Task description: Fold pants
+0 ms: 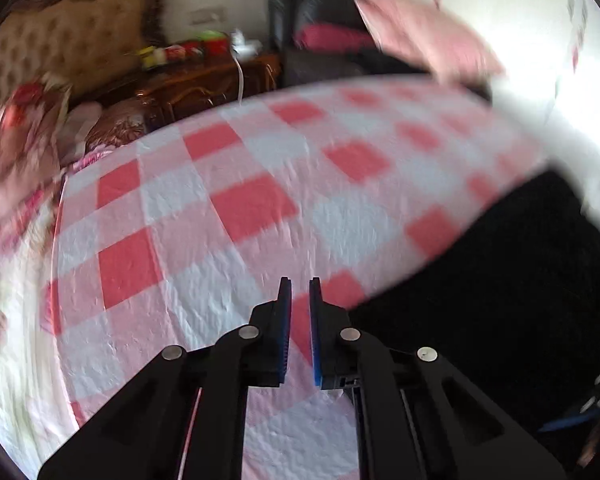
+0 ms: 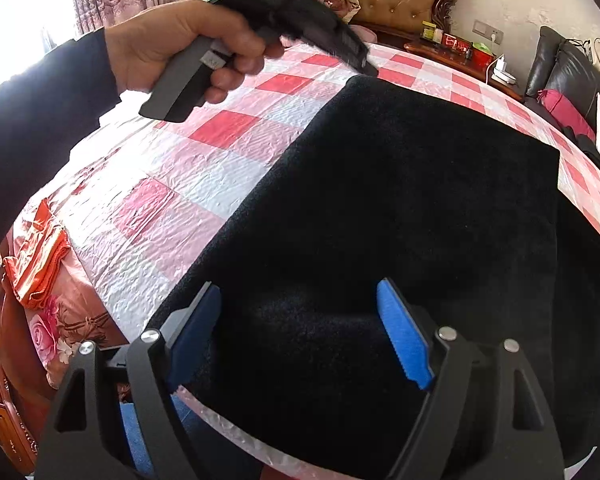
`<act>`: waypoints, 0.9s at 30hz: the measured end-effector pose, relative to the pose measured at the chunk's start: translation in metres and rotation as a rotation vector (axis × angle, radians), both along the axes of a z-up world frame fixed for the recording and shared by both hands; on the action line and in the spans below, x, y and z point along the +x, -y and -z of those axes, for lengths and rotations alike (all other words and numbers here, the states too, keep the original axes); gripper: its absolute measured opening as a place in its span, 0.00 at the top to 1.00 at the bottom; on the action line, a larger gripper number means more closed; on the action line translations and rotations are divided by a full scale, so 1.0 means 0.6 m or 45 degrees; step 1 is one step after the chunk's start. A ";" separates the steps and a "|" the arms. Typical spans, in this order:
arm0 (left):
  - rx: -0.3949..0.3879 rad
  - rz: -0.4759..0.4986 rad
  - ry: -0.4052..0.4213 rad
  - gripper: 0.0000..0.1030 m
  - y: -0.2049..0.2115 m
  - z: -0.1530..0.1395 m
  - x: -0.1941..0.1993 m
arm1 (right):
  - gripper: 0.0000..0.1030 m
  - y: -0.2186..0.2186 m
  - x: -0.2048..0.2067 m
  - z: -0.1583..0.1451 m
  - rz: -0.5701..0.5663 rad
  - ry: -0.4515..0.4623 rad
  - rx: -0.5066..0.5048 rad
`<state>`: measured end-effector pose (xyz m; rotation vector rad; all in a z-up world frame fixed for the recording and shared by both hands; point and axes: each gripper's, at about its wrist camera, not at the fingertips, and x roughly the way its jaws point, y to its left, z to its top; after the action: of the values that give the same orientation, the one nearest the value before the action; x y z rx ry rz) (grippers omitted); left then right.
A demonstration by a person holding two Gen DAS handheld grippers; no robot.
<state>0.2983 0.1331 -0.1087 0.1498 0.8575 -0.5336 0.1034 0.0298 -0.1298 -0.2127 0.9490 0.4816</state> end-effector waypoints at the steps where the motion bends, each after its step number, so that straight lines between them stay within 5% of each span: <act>1: -0.082 -0.034 0.021 0.91 -0.014 -0.015 -0.007 | 0.21 0.000 -0.001 0.000 -0.001 0.001 0.001; 5: -0.258 -0.190 0.074 0.52 -0.065 -0.061 -0.068 | 0.18 0.000 0.000 0.001 -0.002 0.003 0.013; 6: -0.299 -0.229 0.098 0.50 -0.080 -0.067 -0.098 | 0.16 0.001 0.002 0.001 -0.002 -0.003 0.024; 11: -0.505 -0.489 0.055 0.49 -0.140 -0.026 -0.249 | 0.11 0.000 0.009 0.000 -0.017 -0.035 0.063; 17: -0.720 -0.583 -0.015 0.50 -0.143 0.044 -0.429 | 0.11 0.056 0.035 -0.044 0.122 -0.035 0.173; 27: -0.862 -0.595 -0.196 0.54 -0.067 0.106 -0.495 | 0.11 0.130 0.102 -0.041 0.285 -0.032 0.049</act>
<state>0.0011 0.1735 -0.1723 -0.7025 0.7851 -0.3701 0.1645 -0.0482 -0.1050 -0.0645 0.9739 0.2964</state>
